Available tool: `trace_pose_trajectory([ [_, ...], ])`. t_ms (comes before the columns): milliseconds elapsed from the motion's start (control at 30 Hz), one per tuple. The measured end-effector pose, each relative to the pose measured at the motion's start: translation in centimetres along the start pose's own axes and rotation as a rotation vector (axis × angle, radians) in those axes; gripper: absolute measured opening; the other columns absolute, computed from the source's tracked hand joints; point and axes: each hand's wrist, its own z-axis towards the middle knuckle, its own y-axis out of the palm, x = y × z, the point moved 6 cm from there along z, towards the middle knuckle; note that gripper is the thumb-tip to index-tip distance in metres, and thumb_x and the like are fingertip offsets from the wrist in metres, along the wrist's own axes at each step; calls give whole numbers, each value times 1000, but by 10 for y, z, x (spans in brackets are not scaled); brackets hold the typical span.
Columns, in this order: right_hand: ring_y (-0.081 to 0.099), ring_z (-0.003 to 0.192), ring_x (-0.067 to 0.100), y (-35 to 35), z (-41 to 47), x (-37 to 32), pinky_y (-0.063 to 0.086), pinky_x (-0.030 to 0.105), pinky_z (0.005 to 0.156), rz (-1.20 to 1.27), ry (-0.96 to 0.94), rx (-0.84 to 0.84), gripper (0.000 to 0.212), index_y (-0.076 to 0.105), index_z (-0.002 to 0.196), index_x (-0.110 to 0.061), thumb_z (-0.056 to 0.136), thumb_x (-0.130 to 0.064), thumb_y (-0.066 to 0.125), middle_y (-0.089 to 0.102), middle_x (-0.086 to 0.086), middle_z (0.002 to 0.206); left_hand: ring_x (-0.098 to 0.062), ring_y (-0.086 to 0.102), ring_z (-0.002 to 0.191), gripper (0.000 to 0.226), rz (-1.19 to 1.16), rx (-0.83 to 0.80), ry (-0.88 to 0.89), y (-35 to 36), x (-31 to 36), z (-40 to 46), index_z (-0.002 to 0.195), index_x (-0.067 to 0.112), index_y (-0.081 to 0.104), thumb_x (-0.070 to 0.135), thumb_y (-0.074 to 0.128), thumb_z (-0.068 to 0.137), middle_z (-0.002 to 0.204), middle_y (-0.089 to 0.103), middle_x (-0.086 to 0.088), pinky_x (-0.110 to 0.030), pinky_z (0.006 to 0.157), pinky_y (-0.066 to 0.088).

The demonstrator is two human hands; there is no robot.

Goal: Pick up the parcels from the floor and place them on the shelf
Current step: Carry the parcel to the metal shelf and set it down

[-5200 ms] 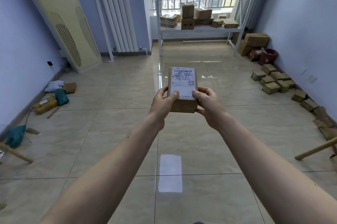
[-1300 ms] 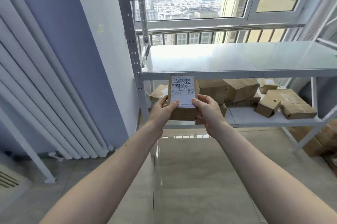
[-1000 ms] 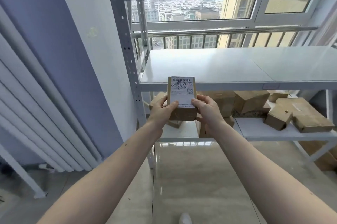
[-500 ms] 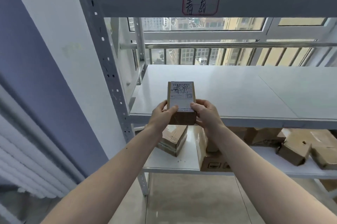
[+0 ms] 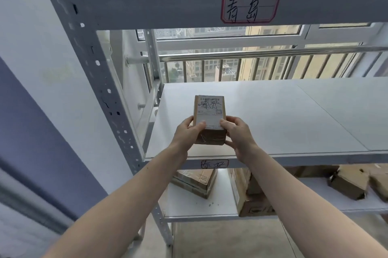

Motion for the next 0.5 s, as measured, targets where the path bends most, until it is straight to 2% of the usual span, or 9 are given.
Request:
trace_pose_trajectory([
  [100,68,85,16,0,12,5,54,30,62,-6,24,9,34,54,128,-7,96,-18,58,68,11,116,-24,70,101,36,0,-4,-31,2,-9,12,130,17,59,21,60,94,115,71,-10,-21,62,57],
  [300,65,84,17,-3,33,8,55,34,66,-15,54,24,36,55,130,-5,97,-17,58,67,13,119,-25,69,107,36,-8,6,-66,10,-20,35,128,17,61,23,61,93,117,71,-9,-43,96,55],
  [400,65,86,18,-6,42,10,55,37,72,-33,65,17,35,56,130,-6,97,-18,58,67,14,122,-29,68,109,35,-24,10,-86,13,-23,42,127,16,62,22,62,93,116,71,-10,-48,99,53],
  [500,65,96,23,-8,48,12,55,45,86,-55,67,13,34,57,129,-6,97,-19,58,68,15,124,-31,67,112,35,-26,7,-99,16,-26,47,127,17,62,24,63,93,118,71,-11,-49,100,52],
])
